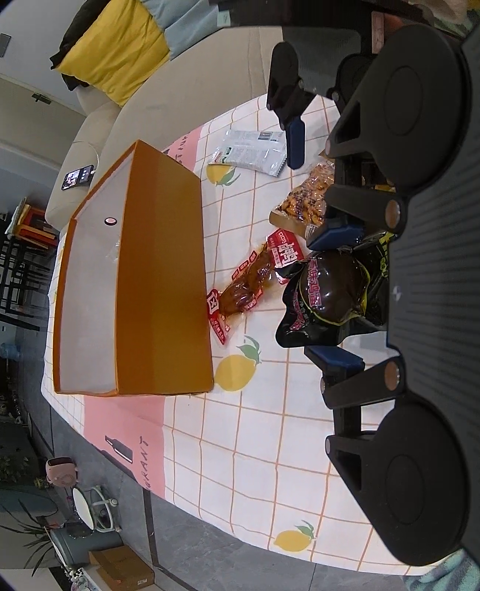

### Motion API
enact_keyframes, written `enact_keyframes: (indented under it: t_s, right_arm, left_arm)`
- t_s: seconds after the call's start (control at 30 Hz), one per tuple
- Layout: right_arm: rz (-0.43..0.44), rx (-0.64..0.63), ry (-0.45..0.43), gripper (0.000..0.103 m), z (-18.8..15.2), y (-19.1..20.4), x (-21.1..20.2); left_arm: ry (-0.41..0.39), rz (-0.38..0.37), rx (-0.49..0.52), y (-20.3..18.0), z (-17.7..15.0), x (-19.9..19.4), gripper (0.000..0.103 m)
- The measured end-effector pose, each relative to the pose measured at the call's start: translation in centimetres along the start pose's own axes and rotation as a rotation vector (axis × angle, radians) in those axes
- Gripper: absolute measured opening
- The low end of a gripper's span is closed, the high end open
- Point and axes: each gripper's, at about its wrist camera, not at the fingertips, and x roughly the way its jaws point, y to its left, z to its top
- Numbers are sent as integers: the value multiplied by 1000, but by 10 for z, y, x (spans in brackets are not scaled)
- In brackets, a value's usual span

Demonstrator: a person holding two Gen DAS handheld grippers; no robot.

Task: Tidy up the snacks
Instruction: 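Lift both held bags and carry them toward the orange box, then lower both bags into the orange box and open both tools to release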

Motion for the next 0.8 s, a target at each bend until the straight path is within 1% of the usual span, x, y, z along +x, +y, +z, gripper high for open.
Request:
enact_keyframes:
  t_s: [0.13,0.2,0.27,0.47,0.67,0.8]
  right_arm:
    - [10,7,22,80,-1,1,11]
    - [-2,2,10,80,-3,4,11]
    - [-11,-1,1,76,-4,7,10]
    - [-20,9,-16,72,-8,12,3]
    - [-37,45,-70,70,-11,13,-17]
    - [-57,49,-131,70,-4,12,-44]
  left_arm:
    - [8,0,-4,2,1,3,63]
    - [12,1,-7,3,0,4,63]
    - [16,2,-11,4,0,5,63]
    - [7,1,-17,5,2,2,63]
    - [-15,3,-28,8,5,-6,63]
    - [-48,-5,-30,9,15,-17,63]
